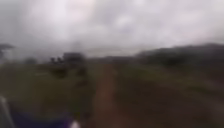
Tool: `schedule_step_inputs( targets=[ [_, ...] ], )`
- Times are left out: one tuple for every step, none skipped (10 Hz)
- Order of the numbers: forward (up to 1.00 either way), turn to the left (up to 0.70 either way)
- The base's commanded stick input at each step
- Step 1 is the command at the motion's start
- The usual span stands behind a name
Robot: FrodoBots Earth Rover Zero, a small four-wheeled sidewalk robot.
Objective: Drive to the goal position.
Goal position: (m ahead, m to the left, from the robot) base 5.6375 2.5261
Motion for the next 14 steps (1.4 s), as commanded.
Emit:
schedule_step_inputs(
  targets=[
    [0.7, 0.0],
    [0.7, 0.0],
    [0.7, 0.0],
    [0.7, 0.0],
    [0.7, 0.0],
    [0.7, 0.0],
    [0.7, 0.0],
    [0.7, 0.0],
    [0.7, 0.0],
    [0.7, 0.0],
    [0.7, 0.0],
    [0.7, 0.0],
    [0.7, 0.0],
    [0.7, 0.0]
  ],
)
